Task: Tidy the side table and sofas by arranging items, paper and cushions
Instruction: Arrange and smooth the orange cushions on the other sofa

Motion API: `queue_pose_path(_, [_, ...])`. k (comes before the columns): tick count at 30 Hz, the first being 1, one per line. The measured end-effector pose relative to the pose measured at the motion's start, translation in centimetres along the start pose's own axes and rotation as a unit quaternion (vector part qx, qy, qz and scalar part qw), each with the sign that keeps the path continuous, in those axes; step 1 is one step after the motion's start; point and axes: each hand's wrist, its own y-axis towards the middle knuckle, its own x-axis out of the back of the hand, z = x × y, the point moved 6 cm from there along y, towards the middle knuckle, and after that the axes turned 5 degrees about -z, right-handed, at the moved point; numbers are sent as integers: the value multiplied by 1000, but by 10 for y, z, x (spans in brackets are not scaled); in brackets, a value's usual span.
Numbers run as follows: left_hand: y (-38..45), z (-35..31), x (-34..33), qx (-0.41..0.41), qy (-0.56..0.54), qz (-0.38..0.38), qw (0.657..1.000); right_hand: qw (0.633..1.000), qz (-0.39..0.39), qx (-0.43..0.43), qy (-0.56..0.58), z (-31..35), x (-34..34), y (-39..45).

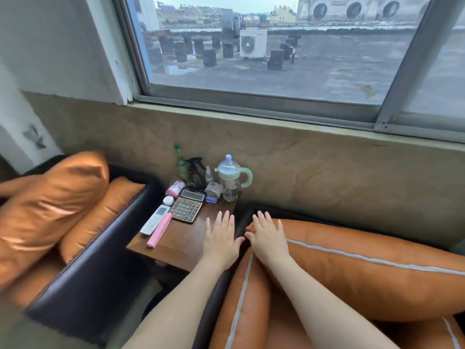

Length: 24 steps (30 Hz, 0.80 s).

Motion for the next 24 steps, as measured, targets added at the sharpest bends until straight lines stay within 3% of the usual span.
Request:
queue_pose_path(4, [-18,45,2,53,5,7,999,998,14,54,3,48,-12,0])
queue_pose_path(13, [-50,149,-15,120,-24,18,992,995,54,79,12,143,-50,9])
queue_pose_path(24, [-66,338,-20,91,-24,28,995,995,77,54,33,322,-93,47])
